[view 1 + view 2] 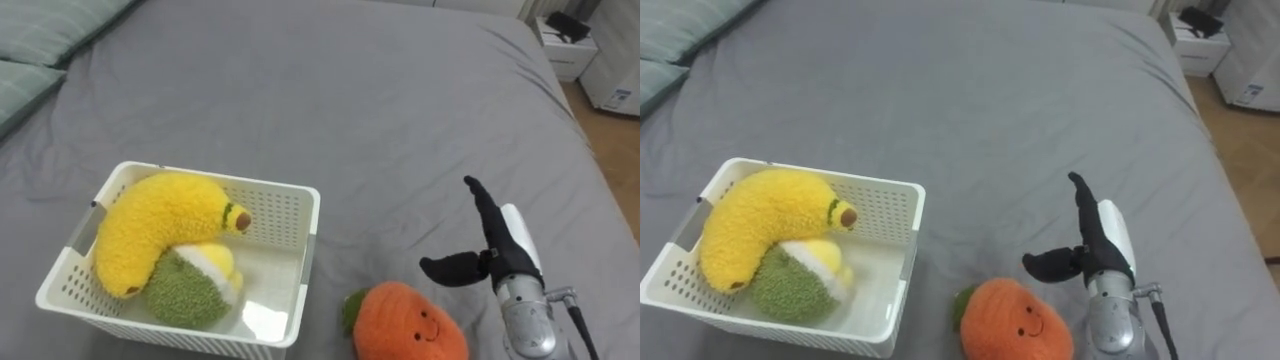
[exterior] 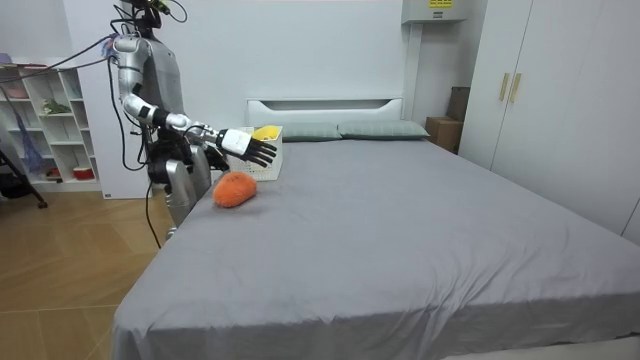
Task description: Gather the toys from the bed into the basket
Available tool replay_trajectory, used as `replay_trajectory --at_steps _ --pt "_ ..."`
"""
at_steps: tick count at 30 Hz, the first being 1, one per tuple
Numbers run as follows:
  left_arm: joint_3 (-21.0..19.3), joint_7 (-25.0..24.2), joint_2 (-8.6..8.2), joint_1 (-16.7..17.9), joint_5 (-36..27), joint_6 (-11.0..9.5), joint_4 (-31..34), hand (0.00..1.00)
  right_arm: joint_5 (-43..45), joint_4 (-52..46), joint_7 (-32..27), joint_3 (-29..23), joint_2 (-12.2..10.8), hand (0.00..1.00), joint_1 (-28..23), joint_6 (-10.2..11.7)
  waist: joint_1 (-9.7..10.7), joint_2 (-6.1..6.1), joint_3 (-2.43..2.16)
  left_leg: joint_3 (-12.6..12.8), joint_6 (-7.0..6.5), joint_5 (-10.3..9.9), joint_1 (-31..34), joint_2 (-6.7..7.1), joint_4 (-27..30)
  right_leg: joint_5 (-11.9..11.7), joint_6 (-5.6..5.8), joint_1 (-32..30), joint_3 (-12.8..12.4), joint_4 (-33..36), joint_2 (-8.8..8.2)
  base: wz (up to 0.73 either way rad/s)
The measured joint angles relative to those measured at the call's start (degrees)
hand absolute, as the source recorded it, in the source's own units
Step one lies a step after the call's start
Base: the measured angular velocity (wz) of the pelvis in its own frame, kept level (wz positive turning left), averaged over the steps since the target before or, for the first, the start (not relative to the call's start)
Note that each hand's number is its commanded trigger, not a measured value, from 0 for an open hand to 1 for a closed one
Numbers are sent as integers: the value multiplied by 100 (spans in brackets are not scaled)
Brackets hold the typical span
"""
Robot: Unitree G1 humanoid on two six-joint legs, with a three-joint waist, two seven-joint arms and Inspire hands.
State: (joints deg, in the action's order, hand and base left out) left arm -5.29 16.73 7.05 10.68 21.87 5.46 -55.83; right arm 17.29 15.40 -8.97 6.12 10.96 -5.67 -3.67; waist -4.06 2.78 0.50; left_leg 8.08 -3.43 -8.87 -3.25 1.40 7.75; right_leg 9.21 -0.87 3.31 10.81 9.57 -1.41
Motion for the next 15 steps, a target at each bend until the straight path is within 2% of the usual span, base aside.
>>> replay_trajectory --at_steps 2,9,15 --pt "21 10 2 -28 -13 -9 -38 0 27 146 5 143 0 0 1 7 -1 -1 -3 27 0 0 56 0 2 0 0 -41 0 4 -1 0" --pt "370 64 16 -112 -674 -2 -91 0 100 525 169 859 -17 0 -83 -18 -15 -24 -17 40 -2 -1 207 -4 -6 -4 -1 -211 -3 23 -1 0" --pt "449 75 22 -99 -671 6 -35 0 129 538 269 904 -15 0 -119 -18 -40 -23 -29 -44 -2 -2 266 0 -6 -6 2 -223 53 12 -1 5"
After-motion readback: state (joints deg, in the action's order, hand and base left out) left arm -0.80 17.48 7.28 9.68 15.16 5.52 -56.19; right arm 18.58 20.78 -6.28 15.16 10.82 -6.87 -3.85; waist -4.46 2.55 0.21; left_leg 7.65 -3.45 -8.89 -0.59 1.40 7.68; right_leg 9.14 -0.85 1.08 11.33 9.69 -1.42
